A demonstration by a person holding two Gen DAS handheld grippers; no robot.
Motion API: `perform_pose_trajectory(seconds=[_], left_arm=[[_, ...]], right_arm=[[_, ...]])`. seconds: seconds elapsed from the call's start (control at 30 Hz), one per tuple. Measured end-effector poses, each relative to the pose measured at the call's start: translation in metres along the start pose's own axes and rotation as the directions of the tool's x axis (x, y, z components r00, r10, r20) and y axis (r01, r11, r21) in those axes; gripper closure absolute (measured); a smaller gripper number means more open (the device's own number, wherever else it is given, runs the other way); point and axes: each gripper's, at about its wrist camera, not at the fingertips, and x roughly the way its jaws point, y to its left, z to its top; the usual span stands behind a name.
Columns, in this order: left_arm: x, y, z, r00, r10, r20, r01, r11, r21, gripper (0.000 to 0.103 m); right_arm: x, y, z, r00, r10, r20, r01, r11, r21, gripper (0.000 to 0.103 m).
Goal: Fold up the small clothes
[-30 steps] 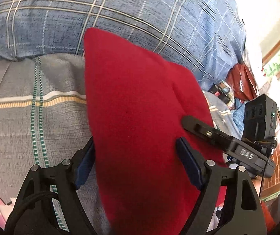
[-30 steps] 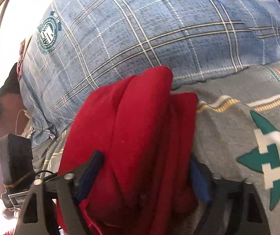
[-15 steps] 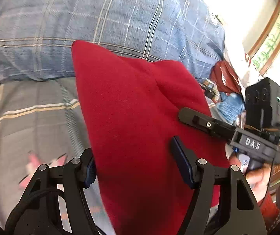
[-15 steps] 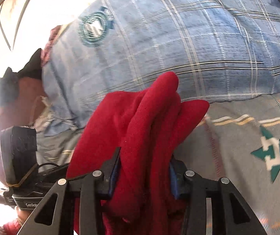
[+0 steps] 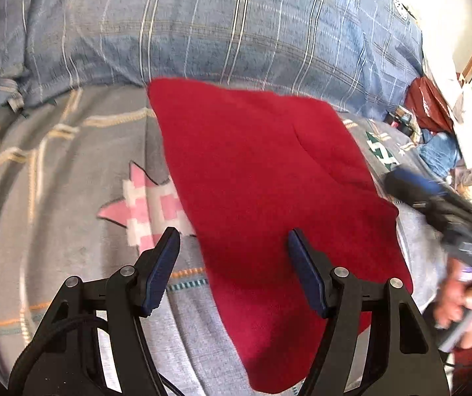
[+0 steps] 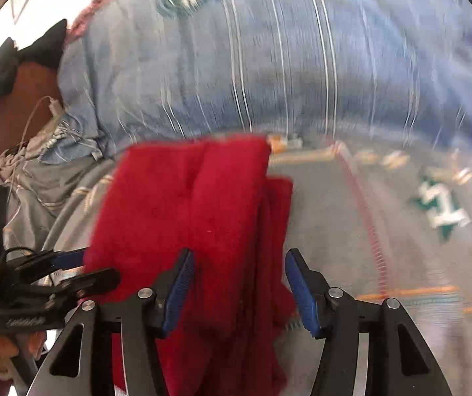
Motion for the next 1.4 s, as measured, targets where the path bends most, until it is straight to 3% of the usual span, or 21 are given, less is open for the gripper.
perform_pose_trajectory(seconds=[0.1, 0.23, 0.37, 0.53, 0.6, 0.7, 0.77, 1.07, 1.17, 1.4], left_arm=[[-0.004, -0.004, -0.002, 0.999, 0.025, 0.027, -0.025, 1.000, 0.007, 0.035], [-0.005, -0.008, -0.009, 0.997, 0.064, 0.037, -0.065, 0.998, 0.012, 0.035], [-0.008, -0.014, -0.015, 0.994, 0.094, 0.051, -0.094, 0.996, 0.000, 0.035], [-0.018, -0.022, -0.020, 0.988, 0.124, 0.092, -0.127, 0.992, 0.020, 0.034], [-0.023, -0.025, -0.023, 0.985, 0.132, 0.106, -0.137, 0.990, 0.032, 0.034], [-0.029, -0.027, -0.024, 0.982, 0.146, 0.116, -0.151, 0.988, 0.041, 0.034], [-0.034, -0.028, -0.026, 0.980, 0.154, 0.126, -0.160, 0.986, 0.041, 0.034], [-0.053, -0.029, -0.033, 0.972, 0.176, 0.157, -0.183, 0.983, 0.031, 0.034], [-0.059, -0.029, -0.035, 0.967, 0.186, 0.172, -0.193, 0.981, 0.027, 0.034], [-0.068, -0.030, -0.039, 0.957, 0.205, 0.203, -0.216, 0.976, 0.034, 0.034]], right_arm=[[-0.035, 0.015, 0.001, 0.996, -0.005, 0.086, 0.009, 0.999, -0.054, 0.058], [-0.029, 0.028, -0.010, 0.999, 0.039, 0.026, -0.036, 0.993, -0.115, 0.074], [0.010, 0.034, -0.037, 0.987, -0.159, -0.026, 0.149, 0.963, -0.225, 0.074], [0.001, 0.009, -0.036, 0.997, -0.052, -0.061, 0.049, 0.997, -0.052, 0.075], [-0.012, 0.011, -0.037, 0.999, -0.035, -0.039, 0.034, 0.999, -0.035, 0.075], [-0.030, 0.018, -0.036, 0.999, -0.032, 0.000, 0.032, 0.999, -0.035, 0.065], [-0.041, 0.022, -0.036, 0.999, -0.030, 0.032, 0.031, 0.999, -0.028, 0.052], [-0.057, 0.036, -0.036, 0.995, -0.054, 0.080, 0.054, 0.999, -0.003, 0.041], [-0.060, 0.039, -0.037, 0.994, -0.055, 0.092, 0.054, 0.998, 0.011, 0.033], [-0.062, 0.044, -0.036, 0.994, -0.044, 0.096, 0.042, 0.999, 0.026, 0.032]])
